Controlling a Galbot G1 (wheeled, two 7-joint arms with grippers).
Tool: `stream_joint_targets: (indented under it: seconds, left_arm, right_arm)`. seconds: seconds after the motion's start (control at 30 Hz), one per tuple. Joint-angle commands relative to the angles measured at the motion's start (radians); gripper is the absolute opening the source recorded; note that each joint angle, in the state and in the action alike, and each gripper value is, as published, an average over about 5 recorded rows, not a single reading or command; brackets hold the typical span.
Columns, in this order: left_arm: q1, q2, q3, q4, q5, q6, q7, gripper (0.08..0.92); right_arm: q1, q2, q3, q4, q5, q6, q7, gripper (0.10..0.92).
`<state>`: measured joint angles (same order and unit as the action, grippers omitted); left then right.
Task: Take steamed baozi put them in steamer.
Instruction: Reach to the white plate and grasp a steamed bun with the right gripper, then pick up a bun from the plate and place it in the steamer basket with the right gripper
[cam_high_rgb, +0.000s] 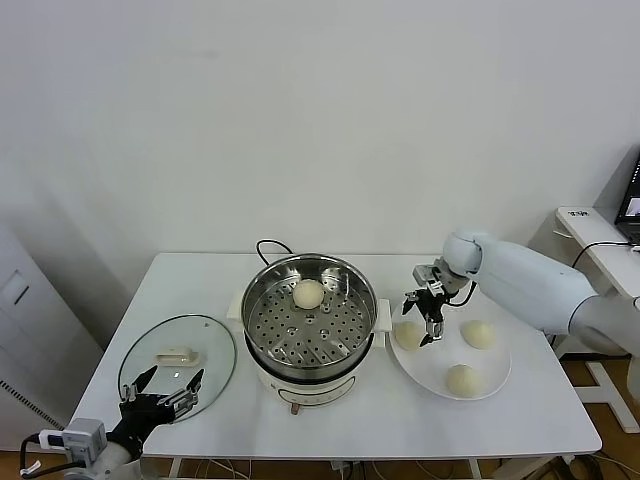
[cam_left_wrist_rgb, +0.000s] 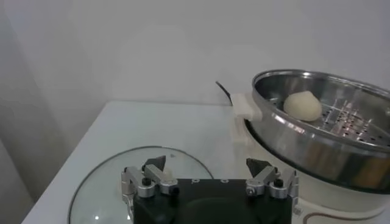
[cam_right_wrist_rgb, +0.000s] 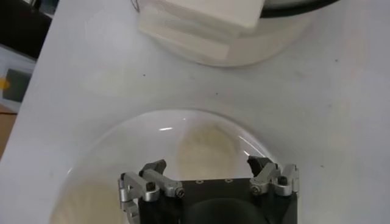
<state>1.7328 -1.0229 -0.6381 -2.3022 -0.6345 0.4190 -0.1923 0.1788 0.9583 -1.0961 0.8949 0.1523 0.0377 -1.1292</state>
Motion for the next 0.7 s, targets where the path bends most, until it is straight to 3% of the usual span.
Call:
stream_joint_targets:
  seconds: [0.03, 0.17, 0.5, 0.7]
  left_arm:
    - [0.000, 0.001, 0.000, 0.000, 0.000, 0.001, 0.000, 0.823]
    - [0.001, -0.001, 0.001, 0.000, 0.000, 0.002, -0.001, 0.823]
    - [-0.004, -0.003, 0.002, 0.000, 0.000, 0.004, -0.004, 0.823]
    - [-0.003, -0.006, 0.002, 0.000, 0.001, 0.006, -0.008, 0.823]
  right_arm:
    - [-0.047, 0.008, 0.032, -0.022, -0.015, -0.009, 0.026, 0.812]
    - [-0.056, 0.013, 0.047, -0.034, -0.034, -0.008, 0.027, 0.757]
    - [-0.078, 0.021, 0.090, -0.047, -0.058, -0.001, 0.027, 0.498]
    - [-0.034, 0.007, 0.064, -0.020, -0.032, -0.005, 0.014, 0.445]
